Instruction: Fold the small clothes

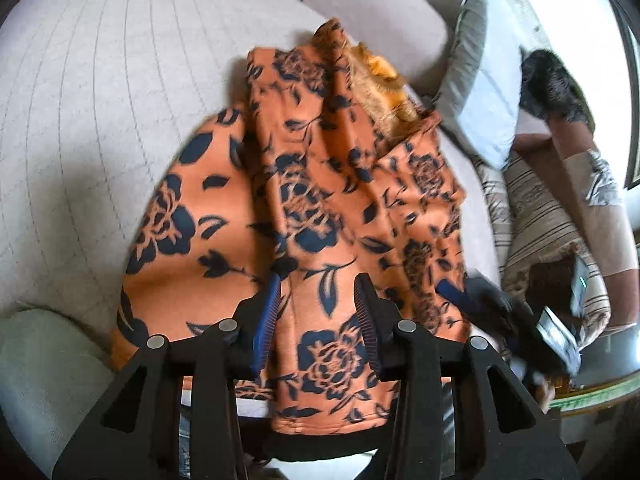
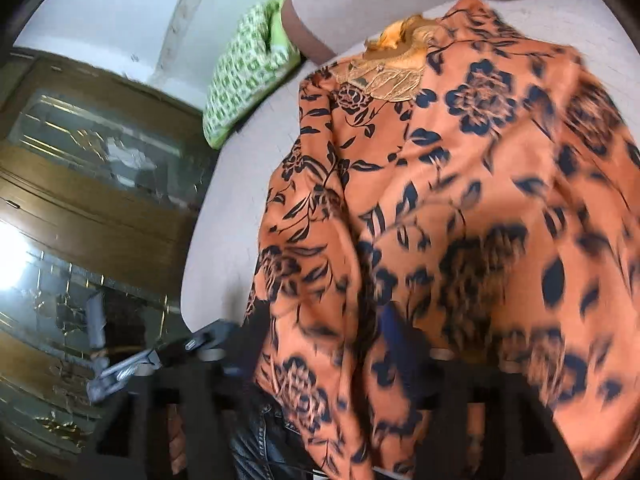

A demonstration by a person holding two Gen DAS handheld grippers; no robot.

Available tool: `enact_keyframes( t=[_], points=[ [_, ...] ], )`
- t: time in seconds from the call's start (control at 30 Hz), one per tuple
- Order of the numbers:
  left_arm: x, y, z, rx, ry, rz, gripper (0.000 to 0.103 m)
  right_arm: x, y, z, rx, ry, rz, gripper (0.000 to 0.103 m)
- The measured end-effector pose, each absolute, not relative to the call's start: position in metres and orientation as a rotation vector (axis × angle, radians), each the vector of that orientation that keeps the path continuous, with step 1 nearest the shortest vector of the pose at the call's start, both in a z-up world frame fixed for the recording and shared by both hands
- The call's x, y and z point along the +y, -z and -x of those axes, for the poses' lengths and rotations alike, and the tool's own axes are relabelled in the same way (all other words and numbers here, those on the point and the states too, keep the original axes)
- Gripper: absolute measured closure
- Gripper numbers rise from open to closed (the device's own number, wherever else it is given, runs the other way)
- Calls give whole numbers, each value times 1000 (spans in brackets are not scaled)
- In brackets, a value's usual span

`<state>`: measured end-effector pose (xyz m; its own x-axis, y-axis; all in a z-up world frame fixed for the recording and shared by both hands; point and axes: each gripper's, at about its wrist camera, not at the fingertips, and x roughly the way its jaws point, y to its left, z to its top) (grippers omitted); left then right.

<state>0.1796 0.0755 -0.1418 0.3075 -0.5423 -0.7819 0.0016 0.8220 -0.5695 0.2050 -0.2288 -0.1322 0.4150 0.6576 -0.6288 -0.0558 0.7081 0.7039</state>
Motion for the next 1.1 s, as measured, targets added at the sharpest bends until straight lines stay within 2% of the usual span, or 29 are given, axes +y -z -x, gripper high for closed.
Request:
enact_keyframes(
  t=[0.13,0.23,0.3,0.53,0.63,0.73,0.8,0.83,0.87,0.97,1.1],
  points=[
    [76,159,-180,1250,343,540,67,-215,150,-170,1136,-453,-624,38],
    [73,173,-190,1268,303,548,67,-195,167,-165,1223,-452,-540,64],
    [68,178,-193,1286,297,538,67,-183,175,-164,1277,-418,-486,99],
    [69,161,-184,1276,315,523,67,-211,98,-141,1106,-364,-436,100],
    [73,160,-190,1273,317,551,67,-232,111,-147,1091,-301,-351,100],
    [77,159,-203,1282,326,581,67,-244,148,-163,1220,-256,-323,99],
    [87,153,-212,1257,323,610,67,-258,132,-160,1147,-298,-418,99],
    [96,150,-219,1239,313,635,67,-265,120,-156,1096,-326,-463,98],
    [103,150,-224,1232,307,652,67,-269,99,-152,1014,-373,-505,93],
    [121,153,-256,1213,278,743,67,-262,62,-159,918,-400,-496,21],
    [131,160,-304,1194,271,854,66,-241,39,-221,921,-431,-429,21]
  ],
)
